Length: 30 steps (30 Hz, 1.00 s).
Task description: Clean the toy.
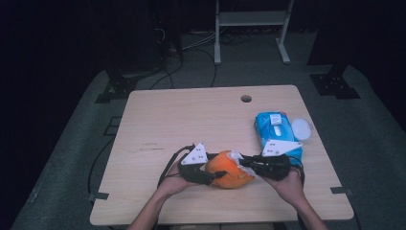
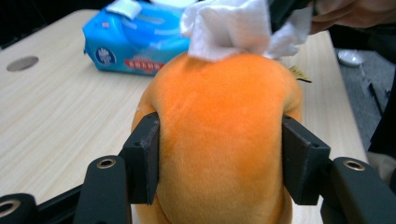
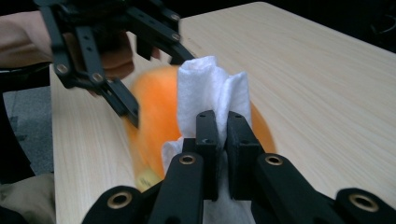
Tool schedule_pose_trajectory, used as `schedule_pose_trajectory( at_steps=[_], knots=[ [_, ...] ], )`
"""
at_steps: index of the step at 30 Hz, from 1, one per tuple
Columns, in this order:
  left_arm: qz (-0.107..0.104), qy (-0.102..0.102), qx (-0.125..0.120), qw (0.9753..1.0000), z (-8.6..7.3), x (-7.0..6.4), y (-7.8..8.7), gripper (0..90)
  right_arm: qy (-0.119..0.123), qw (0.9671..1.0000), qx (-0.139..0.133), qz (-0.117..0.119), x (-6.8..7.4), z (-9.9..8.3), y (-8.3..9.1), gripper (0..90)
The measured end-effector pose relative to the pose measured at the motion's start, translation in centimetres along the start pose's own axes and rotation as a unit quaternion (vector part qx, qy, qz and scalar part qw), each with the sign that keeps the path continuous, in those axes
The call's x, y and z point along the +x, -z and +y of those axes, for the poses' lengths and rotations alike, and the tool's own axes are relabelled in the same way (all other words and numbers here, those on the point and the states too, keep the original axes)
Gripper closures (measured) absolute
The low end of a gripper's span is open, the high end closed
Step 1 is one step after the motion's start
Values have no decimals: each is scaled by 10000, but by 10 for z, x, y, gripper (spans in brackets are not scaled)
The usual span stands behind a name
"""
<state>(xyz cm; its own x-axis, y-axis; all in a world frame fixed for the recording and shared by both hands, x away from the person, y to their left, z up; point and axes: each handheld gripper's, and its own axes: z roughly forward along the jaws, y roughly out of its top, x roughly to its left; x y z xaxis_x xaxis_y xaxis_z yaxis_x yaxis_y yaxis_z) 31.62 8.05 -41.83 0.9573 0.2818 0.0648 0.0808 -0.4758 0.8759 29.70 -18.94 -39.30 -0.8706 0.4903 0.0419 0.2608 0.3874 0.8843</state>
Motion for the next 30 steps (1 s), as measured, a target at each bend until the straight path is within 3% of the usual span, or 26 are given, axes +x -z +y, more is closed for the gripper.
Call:
schedule_pose_trajectory(
  at_steps=[5,8,11,16,22,26,30],
  knots=[
    [-6,-156,57,9999,2,-5,-5,391,266,9993,-131,245,16,17,-19,840],
    [-15,-153,133,9998,0,-4,-3,392,453,9987,-37,212,19,20,-25,841],
    [-53,-103,124,9999,-3,-2,-2,391,395,9991,15,152,12,15,-21,841],
    [-112,-30,101,9999,-6,1,-1,389,-42,9999,88,-29,-9,-7,-4,841],
    [-185,3,80,9998,-5,1,-3,376,-344,9989,267,-164,-23,-25,10,841],
    [-191,-112,149,9996,-3,-2,-5,354,-158,9995,243,-146,-16,-14,5,840],
    [-182,-135,154,9996,-2,-3,-6,355,-11,10000,35,88,-6,1,-5,840]
  ],
)
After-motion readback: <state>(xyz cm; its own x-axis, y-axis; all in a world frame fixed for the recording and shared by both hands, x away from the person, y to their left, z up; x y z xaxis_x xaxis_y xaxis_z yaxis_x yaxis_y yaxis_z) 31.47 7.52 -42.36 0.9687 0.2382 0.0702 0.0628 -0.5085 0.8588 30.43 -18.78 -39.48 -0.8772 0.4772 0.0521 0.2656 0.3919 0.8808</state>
